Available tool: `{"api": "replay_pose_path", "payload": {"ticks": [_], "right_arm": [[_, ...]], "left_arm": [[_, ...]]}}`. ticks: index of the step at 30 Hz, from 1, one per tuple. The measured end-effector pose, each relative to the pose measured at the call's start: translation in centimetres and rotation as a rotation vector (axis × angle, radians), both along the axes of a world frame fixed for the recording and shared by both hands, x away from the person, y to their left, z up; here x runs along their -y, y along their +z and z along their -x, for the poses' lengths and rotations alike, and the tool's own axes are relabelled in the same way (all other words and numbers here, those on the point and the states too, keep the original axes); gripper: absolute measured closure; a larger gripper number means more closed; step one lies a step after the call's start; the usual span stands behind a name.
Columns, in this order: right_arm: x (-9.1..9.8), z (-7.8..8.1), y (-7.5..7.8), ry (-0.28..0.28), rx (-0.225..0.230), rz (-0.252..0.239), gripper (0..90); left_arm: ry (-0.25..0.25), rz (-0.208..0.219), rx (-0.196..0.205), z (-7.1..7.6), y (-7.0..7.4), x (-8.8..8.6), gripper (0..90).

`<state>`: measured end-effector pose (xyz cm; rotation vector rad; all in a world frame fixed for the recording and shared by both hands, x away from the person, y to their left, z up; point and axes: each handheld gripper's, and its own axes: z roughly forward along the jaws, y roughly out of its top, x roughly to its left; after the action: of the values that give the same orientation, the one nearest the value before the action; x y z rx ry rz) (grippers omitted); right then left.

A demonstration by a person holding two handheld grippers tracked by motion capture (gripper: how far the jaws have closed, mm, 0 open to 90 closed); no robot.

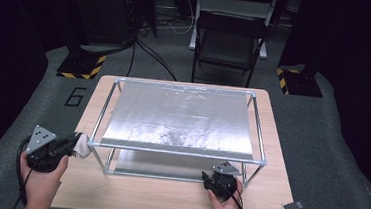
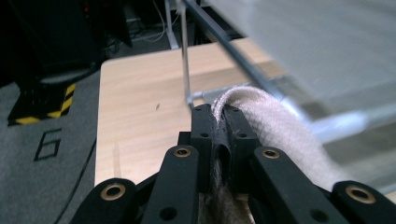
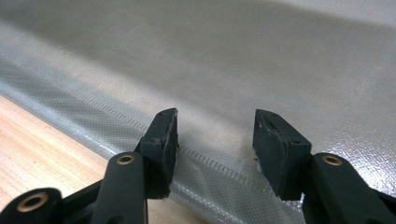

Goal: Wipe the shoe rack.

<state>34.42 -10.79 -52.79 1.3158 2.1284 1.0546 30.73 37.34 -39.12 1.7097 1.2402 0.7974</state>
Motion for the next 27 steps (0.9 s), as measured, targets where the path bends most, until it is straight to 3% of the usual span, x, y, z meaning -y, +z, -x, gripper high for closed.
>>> {"api": "replay_pose_path", "payload": {"ticks": [3, 6, 12, 16, 19, 27], "right_arm": [[0.0, 0.0, 0.0, 0.000, 0.000, 0.000, 49.8], [0.0, 0.0, 0.0, 0.000, 0.000, 0.000, 49.8], [0.0, 0.0, 0.0, -0.001, 0.000, 0.001, 49.8], [0.0, 0.0, 0.0, -0.001, 0.000, 0.001, 49.8], [0.0, 0.0, 0.0, -0.003, 0.000, 0.010, 49.8], [0.0, 0.0, 0.0, -0.003, 0.000, 0.010, 49.8]], "left_arm": [[0.025, -0.002, -0.023, -0.2, -1.0, -0.7, 84.2], [0.058, 0.023, -0.010, -0.2, -1.2, -1.6, 84.2], [0.031, 0.054, 0.066, 0.6, 1.7, -1.7, 84.3], [-0.027, 0.063, 0.103, 0.7, 3.6, -0.4, 84.2], [-0.066, 0.040, 0.108, 0.4, 4.5, 1.0, 84.2], [-0.130, 0.023, 0.143, -0.5, 4.9, 4.7, 84.2]]}}
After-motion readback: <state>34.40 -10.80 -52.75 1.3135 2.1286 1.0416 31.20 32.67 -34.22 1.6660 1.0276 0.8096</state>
